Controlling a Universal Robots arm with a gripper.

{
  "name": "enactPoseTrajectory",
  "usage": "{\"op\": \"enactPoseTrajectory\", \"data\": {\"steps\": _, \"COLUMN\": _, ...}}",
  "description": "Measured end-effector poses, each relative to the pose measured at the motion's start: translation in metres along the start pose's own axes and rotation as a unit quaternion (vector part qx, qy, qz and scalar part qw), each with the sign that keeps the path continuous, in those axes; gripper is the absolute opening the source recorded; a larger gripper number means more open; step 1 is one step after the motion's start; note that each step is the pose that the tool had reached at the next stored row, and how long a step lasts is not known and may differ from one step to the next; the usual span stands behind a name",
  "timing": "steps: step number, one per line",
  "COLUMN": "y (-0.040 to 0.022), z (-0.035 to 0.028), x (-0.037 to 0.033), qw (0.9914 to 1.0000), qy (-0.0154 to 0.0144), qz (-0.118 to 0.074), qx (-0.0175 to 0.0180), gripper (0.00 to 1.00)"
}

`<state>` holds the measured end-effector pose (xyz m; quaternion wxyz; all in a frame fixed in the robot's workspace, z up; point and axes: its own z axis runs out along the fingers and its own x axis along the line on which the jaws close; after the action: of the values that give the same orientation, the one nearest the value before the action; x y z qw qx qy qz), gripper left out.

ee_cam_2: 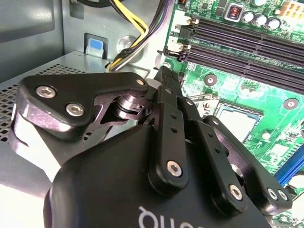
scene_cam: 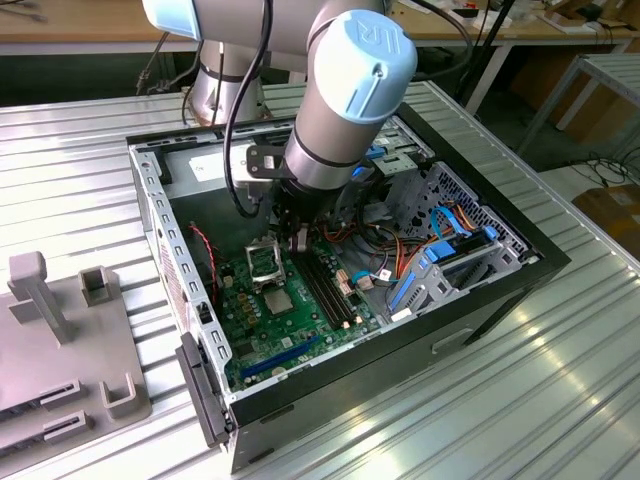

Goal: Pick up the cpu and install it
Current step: 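Close the cpu cover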

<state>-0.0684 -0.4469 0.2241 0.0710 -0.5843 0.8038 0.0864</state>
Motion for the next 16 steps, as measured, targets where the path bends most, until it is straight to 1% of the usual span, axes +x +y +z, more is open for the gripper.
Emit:
{"op": "enactPoseTrajectory", "data": {"steps": 2, "y": 0.0000, "z": -0.0006, "x": -0.0002, "qw": 1.00000, "qy": 0.0007, "qz": 0.000, "qx": -0.0001, "gripper": 0.11}}
{"op": "enactPoseTrajectory", "data": {"steps": 4, "y": 0.0001, "z": -0.0017, "x": -0.0003, "qw": 1.00000, "qy": 0.0028, "qz": 0.000, "qx": -0.0002, "gripper": 0.11}}
{"op": "enactPoseTrajectory", "data": {"steps": 9, "y": 0.0002, "z": -0.0033, "x": -0.0007, "qw": 0.99998, "qy": 0.0057, "qz": 0.001, "qx": -0.0009, "gripper": 0.11}}
{"op": "enactPoseTrajectory", "data": {"steps": 13, "y": 0.0003, "z": -0.0054, "x": -0.0012, "qw": 0.99995, "qy": 0.0099, "qz": 0.001, "qx": -0.0013, "gripper": 0.11}}
{"op": "enactPoseTrajectory", "data": {"steps": 16, "y": 0.0004, "z": -0.0065, "x": -0.0014, "qw": 0.99992, "qy": 0.0124, "qz": 0.001, "qx": -0.0017, "gripper": 0.11}}
